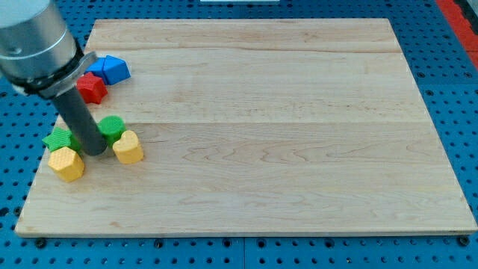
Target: Move the yellow heart right a bit
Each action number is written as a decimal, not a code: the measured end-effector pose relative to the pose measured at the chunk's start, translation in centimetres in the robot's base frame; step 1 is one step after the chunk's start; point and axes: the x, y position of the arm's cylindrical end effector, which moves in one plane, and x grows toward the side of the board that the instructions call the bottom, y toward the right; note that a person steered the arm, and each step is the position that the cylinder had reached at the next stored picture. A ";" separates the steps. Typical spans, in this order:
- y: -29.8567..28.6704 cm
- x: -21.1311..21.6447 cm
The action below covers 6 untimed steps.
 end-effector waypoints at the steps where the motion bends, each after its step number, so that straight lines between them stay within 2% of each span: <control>1: 1.7 -3.4; 2: 3.3 -6.7; 3: 7.3 -9.8; 4: 8.7 -9.5; 5: 4.5 -4.5; 6: 1.2 -2.7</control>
